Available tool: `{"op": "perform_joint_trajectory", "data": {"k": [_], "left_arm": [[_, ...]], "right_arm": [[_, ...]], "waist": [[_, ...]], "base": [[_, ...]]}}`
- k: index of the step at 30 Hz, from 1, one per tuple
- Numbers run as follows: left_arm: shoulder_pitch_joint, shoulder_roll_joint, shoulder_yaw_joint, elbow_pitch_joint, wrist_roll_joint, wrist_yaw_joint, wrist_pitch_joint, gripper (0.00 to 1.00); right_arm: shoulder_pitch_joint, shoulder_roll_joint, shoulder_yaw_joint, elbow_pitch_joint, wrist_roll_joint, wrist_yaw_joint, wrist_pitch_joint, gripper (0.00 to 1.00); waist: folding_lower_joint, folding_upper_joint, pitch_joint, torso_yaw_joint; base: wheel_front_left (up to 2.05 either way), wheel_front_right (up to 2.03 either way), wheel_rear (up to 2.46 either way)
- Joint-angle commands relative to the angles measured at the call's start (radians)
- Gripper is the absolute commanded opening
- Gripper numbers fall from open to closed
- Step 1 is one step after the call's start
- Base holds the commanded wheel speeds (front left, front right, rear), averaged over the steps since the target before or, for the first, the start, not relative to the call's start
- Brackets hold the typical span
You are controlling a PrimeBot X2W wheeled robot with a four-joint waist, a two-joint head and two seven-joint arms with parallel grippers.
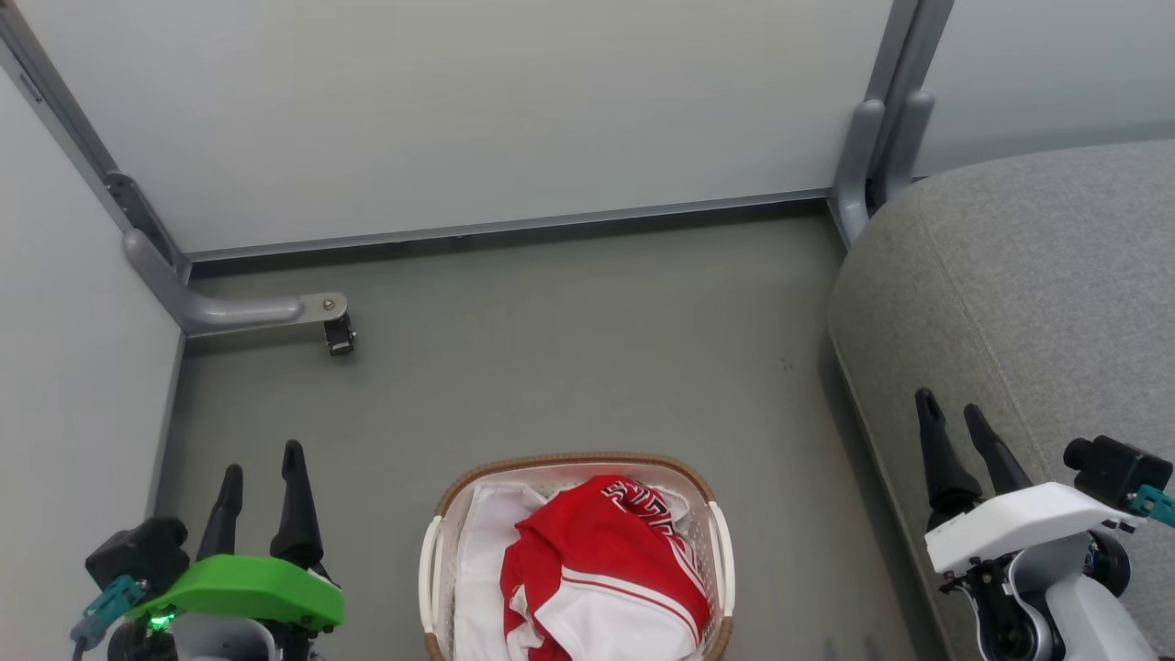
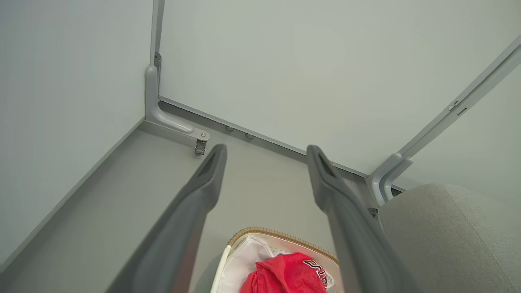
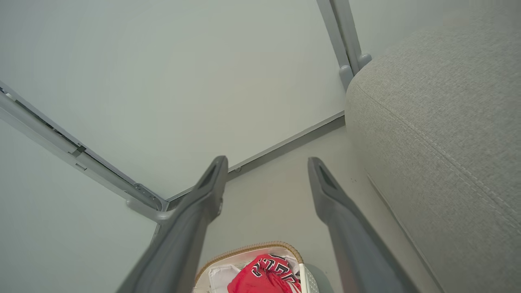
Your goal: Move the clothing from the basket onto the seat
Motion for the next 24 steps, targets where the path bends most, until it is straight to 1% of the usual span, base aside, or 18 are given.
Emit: {"op": "perform_joint_trajectory", "data": {"k": [1,15,24], "left_arm": [[0.0,0.009,-0.007,-0.005,0.033,0.005,-0.012,1.0],[0.008,0.025,-0.061,0.015,0.183,0.026,-0.048,1.0],[0.017,0.022,-0.063,0.037,0.251,0.041,-0.069,1.0]], "right_arm": [[-0.026,-0.011,0.001,-0.012,-0.038,0.0,-0.013,1.0],[-0.021,-0.022,0.031,-0.004,-0.204,0.0,-0.049,1.0],[-0.024,-0.028,0.047,0.022,-0.295,0.0,-0.07,1.0]], "waist": [[0.0,0.0,0.0,0.001],[0.0,0.0,-0.006,0.008],[0.0,0.0,-0.009,0.006]], "base": [[0.0,0.0,0.0],[0.0,0.0,0.0],[0.0,0.0,0.0]]}}
